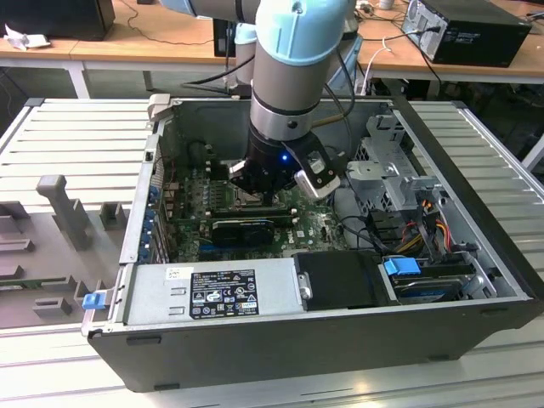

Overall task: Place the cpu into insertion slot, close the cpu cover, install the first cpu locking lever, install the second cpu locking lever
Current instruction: 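Install the second cpu locking lever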

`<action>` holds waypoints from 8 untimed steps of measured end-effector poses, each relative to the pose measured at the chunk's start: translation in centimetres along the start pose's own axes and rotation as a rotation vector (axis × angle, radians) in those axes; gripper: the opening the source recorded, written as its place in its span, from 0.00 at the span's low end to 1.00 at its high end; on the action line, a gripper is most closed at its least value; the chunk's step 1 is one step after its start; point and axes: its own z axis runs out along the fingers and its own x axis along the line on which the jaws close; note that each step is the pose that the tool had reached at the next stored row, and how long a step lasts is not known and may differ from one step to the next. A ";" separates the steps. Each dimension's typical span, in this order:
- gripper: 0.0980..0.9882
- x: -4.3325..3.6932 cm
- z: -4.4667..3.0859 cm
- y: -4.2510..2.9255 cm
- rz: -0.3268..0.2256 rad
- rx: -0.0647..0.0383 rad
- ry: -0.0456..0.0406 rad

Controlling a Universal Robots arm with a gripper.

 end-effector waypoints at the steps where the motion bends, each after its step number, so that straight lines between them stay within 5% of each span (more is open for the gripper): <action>1: 0.01 0.26 0.01 0.03 0.000 -0.002 0.0000; 4: 0.01 1.04 0.06 0.17 0.000 -0.018 -0.0018; 6: 0.01 1.13 0.07 0.18 -0.001 -0.061 -0.0063; 8: 0.01 1.24 0.12 0.18 -0.001 -0.081 -0.0084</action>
